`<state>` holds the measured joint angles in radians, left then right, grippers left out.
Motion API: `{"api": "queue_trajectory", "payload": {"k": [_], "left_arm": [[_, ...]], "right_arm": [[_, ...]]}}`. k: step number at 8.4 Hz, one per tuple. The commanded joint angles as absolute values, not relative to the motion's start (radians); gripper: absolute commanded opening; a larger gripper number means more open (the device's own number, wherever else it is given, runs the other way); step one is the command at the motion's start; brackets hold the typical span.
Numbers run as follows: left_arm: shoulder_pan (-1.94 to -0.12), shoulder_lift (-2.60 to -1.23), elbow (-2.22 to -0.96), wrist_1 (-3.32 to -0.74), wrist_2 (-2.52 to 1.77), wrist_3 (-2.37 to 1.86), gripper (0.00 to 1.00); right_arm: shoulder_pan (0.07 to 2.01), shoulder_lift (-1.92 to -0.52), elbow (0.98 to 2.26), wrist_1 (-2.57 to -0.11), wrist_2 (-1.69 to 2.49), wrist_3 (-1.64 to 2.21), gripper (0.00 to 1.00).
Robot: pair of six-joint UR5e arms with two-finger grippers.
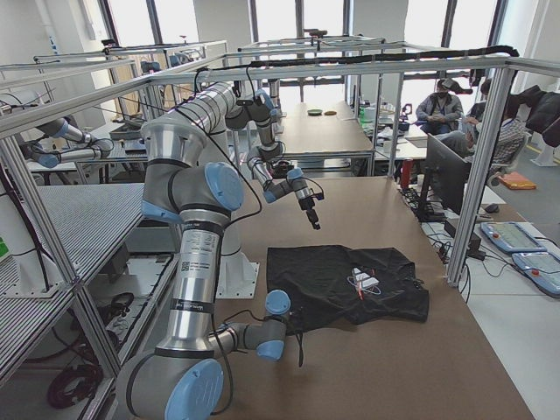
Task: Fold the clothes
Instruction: 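Lower both grippers and grasp the two hem corners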
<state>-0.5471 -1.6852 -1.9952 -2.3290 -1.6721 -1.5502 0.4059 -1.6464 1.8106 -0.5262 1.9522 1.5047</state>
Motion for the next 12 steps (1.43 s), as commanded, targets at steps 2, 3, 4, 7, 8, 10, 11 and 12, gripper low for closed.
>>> {"api": "queue_trajectory", "payload": {"k": [2,3,4,7,8,10,11,12], "left_arm": [[-0.548,-1.686,-1.996,-2.329,-1.672,-1.549,1.00],[-0.548,-1.684,-1.996,-2.329,-1.672,-1.549,1.00],[-0.548,-1.684,-1.996,-2.329,-1.672,-1.549,1.00],[-0.481,-1.658,-2.012,-2.330,-1.605,-1.555,1.00],[-0.430,-1.614,-2.048,-2.330,-1.565,-1.584,1.00],[-0.323,-1.554,-2.092,-2.338,-1.487,-1.664,0.99],[-0.254,-1.545,-2.092,-2.345,-1.426,-1.698,0.99],[-0.186,-1.539,-2.092,-2.353,-1.349,-1.730,0.99]], "right_arm": [[0.396,-1.644,1.807,-0.531,1.930,1.503,0.00],[0.394,-1.643,1.807,-0.531,1.928,1.500,0.00],[0.394,-1.643,1.809,-0.531,1.928,1.500,0.00],[0.396,-1.643,1.815,-0.528,1.936,1.503,0.00],[0.403,-1.643,1.818,-0.519,1.940,1.503,0.00],[0.405,-1.643,1.848,-0.518,1.942,1.503,0.00],[0.406,-1.643,1.856,-0.518,1.942,1.503,0.00],[0.408,-1.641,1.858,-0.518,1.942,1.503,0.00]]}}
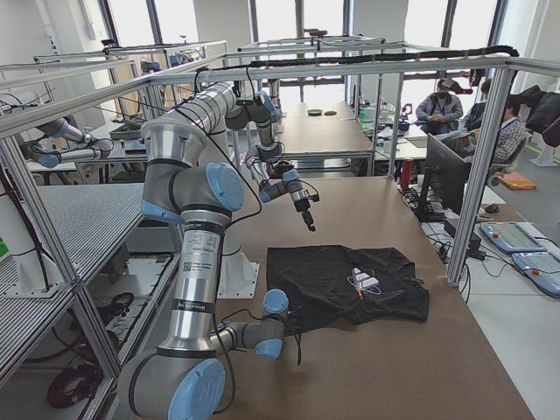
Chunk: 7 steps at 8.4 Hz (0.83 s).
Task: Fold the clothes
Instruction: 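Lower both grippers and grasp the two hem corners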
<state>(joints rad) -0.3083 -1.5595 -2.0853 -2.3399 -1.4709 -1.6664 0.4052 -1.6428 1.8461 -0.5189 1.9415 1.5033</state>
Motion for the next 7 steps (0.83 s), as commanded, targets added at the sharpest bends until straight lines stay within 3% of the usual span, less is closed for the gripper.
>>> {"api": "queue_trajectory", "payload": {"k": [1,7], "left_arm": [[-0.132,-1.513,-2.092,-2.353,-1.292,-1.738,0.99],[0.023,-1.463,-2.068,-2.352,-1.144,-1.802,0.99]], "right_arm": [[0.410,-1.641,1.856,-0.518,1.942,1.494,0.00],[0.410,-1.635,1.861,-0.509,1.942,1.488,0.00]]}}
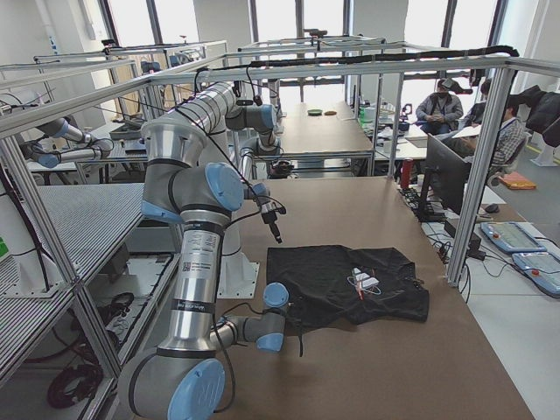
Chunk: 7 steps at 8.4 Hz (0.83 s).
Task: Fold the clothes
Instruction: 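Lower both grippers and grasp the two hem corners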
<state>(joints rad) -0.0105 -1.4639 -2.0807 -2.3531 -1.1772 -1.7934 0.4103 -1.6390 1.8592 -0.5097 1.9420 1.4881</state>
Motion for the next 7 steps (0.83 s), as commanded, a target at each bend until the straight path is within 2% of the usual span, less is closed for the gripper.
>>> {"api": "queue_trajectory", "payload": {"k": [1,7], "left_arm": [[0.032,-1.465,-2.050,-2.352,-1.140,-1.802,0.99],[0.070,-1.471,-2.016,-2.345,-1.109,-1.802,0.99]], "right_arm": [[0.410,-1.635,1.861,-0.508,1.942,1.488,0.00],[0.410,-1.626,1.870,-0.503,1.942,1.489,0.00]]}}
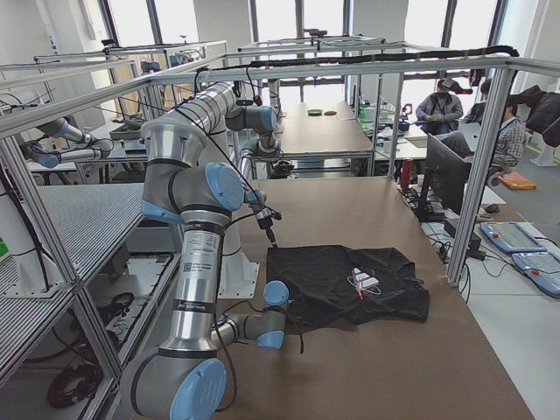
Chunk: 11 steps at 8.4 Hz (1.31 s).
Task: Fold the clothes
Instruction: 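Lower both grippers and grasp the two hem corners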
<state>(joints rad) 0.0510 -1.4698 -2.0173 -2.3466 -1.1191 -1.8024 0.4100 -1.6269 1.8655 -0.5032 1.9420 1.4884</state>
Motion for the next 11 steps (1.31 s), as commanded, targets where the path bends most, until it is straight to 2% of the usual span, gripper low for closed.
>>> {"api": "queue_trajectory", "payload": {"k": [1,2,3,4,5,6,9,11], "left_arm": [[0.077,-1.474,-2.011,-2.344,-1.097,-1.802,0.99],[0.099,-1.474,-2.011,-2.344,-1.089,-1.802,0.99],[0.103,-1.474,-2.011,-2.341,-1.083,-1.802,0.87],[0.103,-1.468,-2.019,-2.341,-1.072,-1.802,0.60],[0.103,-1.468,-2.020,-2.341,-1.071,-1.802,0.27],[0.103,-1.468,-2.020,-2.341,-1.071,-1.802,0.00],[0.103,-1.479,-2.026,-2.341,-1.075,-1.802,0.00],[0.098,-1.465,-2.077,-2.341,-1.081,-1.802,0.00]], "right_arm": [[0.411,-1.626,1.871,-0.503,1.942,1.489,0.00],[0.411,-1.626,1.871,-0.503,1.942,1.489,0.00],[0.411,-1.626,1.871,-0.503,1.942,1.489,0.00],[0.411,-1.628,1.871,-0.503,1.942,1.489,0.00],[0.411,-1.629,1.871,-0.503,1.942,1.489,0.00],[0.413,-1.629,1.871,-0.503,1.942,1.488,0.00],[0.413,-1.629,1.881,-0.503,1.947,1.489,0.00],[0.417,-1.634,1.904,-0.503,1.963,1.488,0.00]]}}
